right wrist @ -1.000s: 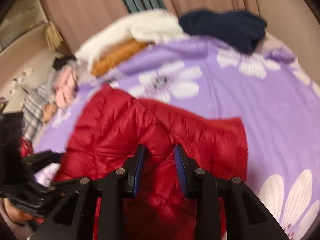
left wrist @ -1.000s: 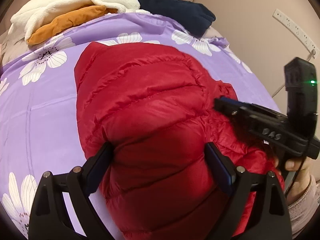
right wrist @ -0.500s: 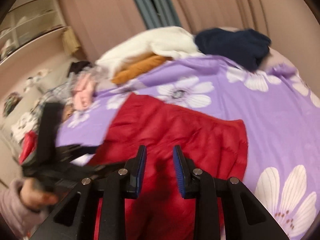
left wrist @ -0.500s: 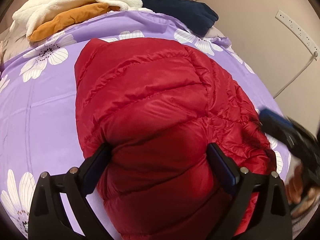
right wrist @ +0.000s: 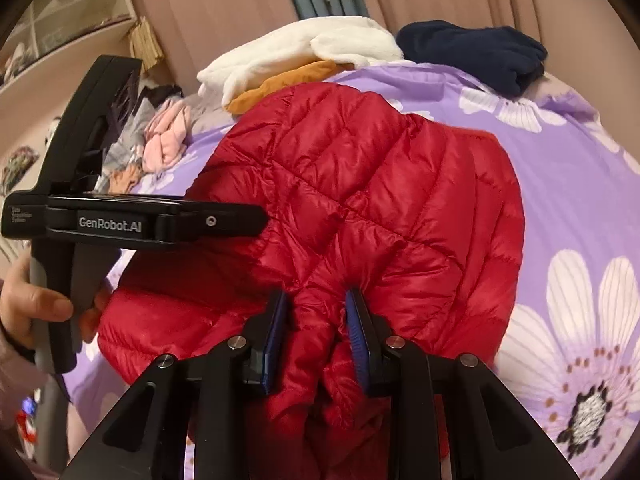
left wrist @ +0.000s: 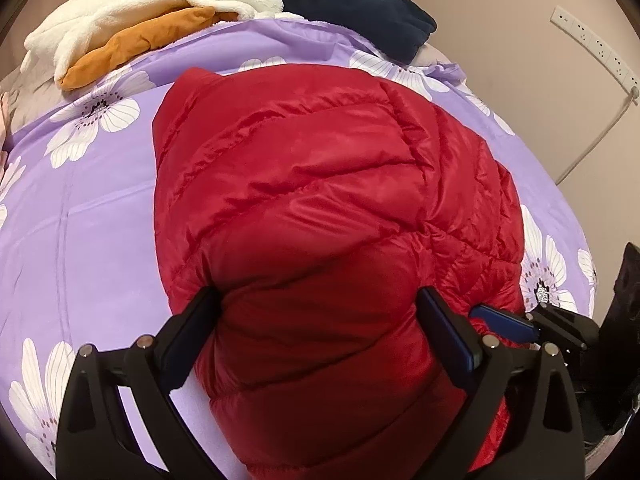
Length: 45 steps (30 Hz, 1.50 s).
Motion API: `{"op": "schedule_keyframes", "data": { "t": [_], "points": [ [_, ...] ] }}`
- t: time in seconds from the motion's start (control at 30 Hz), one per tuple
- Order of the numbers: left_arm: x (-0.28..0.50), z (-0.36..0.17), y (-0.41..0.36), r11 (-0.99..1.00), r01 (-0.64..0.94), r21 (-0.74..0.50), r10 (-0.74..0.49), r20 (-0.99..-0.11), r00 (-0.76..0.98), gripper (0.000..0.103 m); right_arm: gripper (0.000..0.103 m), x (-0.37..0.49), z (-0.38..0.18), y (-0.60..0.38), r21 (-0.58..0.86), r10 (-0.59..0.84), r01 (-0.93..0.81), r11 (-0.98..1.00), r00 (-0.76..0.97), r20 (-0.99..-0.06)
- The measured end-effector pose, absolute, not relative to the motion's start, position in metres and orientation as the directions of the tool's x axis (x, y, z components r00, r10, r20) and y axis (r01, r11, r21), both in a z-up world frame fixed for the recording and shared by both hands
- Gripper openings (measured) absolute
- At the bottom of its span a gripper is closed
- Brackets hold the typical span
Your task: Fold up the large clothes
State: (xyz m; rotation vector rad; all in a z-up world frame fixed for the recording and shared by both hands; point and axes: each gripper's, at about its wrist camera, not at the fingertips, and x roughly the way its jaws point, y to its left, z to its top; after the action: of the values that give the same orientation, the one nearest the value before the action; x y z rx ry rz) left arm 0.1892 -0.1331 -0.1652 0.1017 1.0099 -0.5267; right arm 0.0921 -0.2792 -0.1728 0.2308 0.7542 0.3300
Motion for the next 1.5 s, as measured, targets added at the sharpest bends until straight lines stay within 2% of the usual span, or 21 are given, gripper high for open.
{"op": "schedule_keyframes", "data": {
  "t": [0.13, 0.27, 0.5, 0.6, 0.63, 0.67, 0.73, 0.97, 1.13, 1.37, 1.5],
  "points": [
    [0.177, -0.143, -0.119, 0.857, 0.46, -0.231, -0.444, -0.783, 0.435, 0.095, 0.031, 0.089, -0.162, -0.286, 0.373, 0.397, -0.194, 0.907, 0.689, -0.606],
    [0.165, -0.121, -0.092, 0.829, 0.444, -0.34, -0.535, -0.711, 0.456, 0.095, 0.041, 0.086, -0.152, -0.288, 0.419, 0.422, -0.191, 0.888, 0.701, -0.575],
    [0.172, -0.146, -0.048, 0.818, 0.291, -0.497, -0.576, -0.706, 0.413, 0.095, 0.05, 0.088, -0.136, -0.282, 0.411, 0.413, -0.194, 0.891, 0.723, -0.554],
    [0.173, -0.152, -0.042, 0.791, 0.264, -0.552, -0.611, -0.688, 0.392, 0.095, 0.063, 0.084, -0.127, -0.288, 0.442, 0.426, -0.196, 0.875, 0.746, -0.512],
    [0.174, -0.154, -0.041, 0.781, 0.259, -0.569, -0.623, -0.68, 0.386, 0.095, 0.073, 0.084, -0.126, -0.292, 0.464, 0.43, -0.189, 0.866, 0.755, -0.495],
    [0.174, -0.155, -0.041, 0.77, 0.256, -0.585, -0.637, -0.672, 0.378, 0.095, 0.078, 0.084, -0.125, -0.296, 0.488, 0.435, -0.179, 0.854, 0.76, -0.483],
    [0.174, -0.157, -0.041, 0.751, 0.246, -0.613, -0.658, -0.659, 0.364, 0.095, 0.079, 0.085, -0.125, -0.306, 0.534, 0.437, -0.148, 0.832, 0.769, -0.468],
    [0.179, -0.165, -0.041, 0.739, 0.218, -0.638, -0.67, -0.659, 0.342, 0.095, 0.099, 0.085, -0.133, -0.343, 0.632, 0.365, 0.007, 0.775, 0.811, -0.457],
    [0.181, -0.172, -0.033, 0.72, 0.191, -0.667, -0.687, -0.65, 0.325, 0.095, 0.102, 0.095, -0.158, -0.367, 0.752, 0.452, 0.059, 0.656, 0.768, -0.454],
    [0.187, -0.178, -0.032, 0.674, 0.18, -0.717, -0.733, -0.618, 0.285, 0.096, 0.102, 0.106, -0.192, -0.382, 0.828, 0.528, 0.114, 0.549, 0.72, -0.45],
    [0.189, -0.181, -0.035, 0.671, 0.179, -0.72, -0.737, -0.619, 0.271, 0.096, 0.102, 0.109, -0.205, -0.384, 0.865, 0.572, 0.108, 0.491, 0.709, -0.413]
  ]
}}
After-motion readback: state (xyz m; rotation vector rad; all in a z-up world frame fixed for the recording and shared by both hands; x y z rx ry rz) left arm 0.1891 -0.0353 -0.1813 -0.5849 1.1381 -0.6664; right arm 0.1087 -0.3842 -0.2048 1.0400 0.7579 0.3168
